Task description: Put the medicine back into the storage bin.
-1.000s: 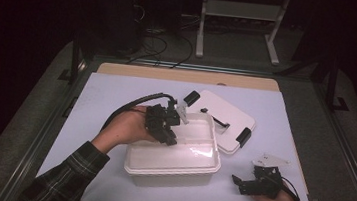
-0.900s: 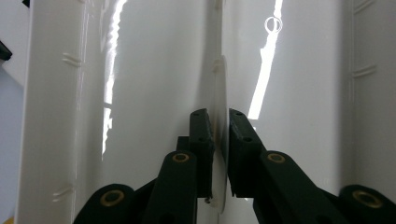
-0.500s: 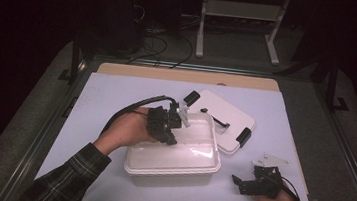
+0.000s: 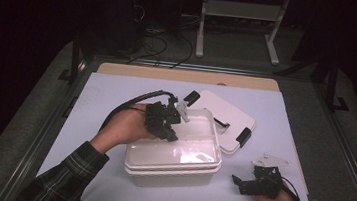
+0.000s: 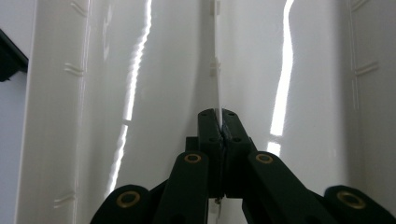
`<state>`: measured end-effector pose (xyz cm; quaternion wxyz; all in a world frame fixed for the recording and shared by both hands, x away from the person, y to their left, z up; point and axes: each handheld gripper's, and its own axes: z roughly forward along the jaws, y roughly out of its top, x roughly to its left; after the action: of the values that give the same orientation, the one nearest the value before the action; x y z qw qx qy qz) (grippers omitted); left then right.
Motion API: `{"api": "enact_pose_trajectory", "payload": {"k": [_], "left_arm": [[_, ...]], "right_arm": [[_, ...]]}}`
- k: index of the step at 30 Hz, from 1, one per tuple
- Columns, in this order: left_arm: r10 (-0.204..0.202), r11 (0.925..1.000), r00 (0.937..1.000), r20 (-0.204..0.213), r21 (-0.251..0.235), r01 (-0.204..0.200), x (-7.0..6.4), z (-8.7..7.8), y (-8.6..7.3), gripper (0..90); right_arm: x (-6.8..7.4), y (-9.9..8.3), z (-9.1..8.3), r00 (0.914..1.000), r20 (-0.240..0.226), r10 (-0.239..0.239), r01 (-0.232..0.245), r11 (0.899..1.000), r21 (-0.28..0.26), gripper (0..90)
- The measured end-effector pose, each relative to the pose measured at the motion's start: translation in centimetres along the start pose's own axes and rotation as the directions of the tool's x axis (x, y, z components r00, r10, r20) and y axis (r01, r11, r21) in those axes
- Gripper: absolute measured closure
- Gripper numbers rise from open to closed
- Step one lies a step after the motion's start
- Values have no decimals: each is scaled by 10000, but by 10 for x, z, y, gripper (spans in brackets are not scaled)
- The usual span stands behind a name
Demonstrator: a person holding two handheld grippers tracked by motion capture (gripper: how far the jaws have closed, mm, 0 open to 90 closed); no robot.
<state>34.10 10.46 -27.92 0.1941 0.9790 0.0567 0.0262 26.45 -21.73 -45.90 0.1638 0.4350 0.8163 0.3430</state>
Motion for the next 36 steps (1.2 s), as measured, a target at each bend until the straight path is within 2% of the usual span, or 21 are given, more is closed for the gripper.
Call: {"api": "enact_pose_trajectory", "payload": {"k": [3,7,16,29,36], "left_arm": [[-49,9997,10000,-19,-254,49,0,-10,0,885],[-111,9993,9999,-63,-345,109,0,-21,-1,884],[-311,9990,9994,-161,-334,306,2,-34,-10,884],[-899,9958,9947,-490,-203,890,8,-53,-42,884],[-1192,9925,9905,-686,-354,1170,10,-65,-59,884]], "right_arm": [[0,0,0,10000,4,-11,11,10000,-8,55],[0,0,0,10000,-9,9,-9,10000,9,56],[0,0,0,10000,5,-9,9,10000,-8,55],[0,0,0,10000,13,-12,12,10000,-8,56],[0,0,0,10000,12,-12,12,10000,-9,55]]}}
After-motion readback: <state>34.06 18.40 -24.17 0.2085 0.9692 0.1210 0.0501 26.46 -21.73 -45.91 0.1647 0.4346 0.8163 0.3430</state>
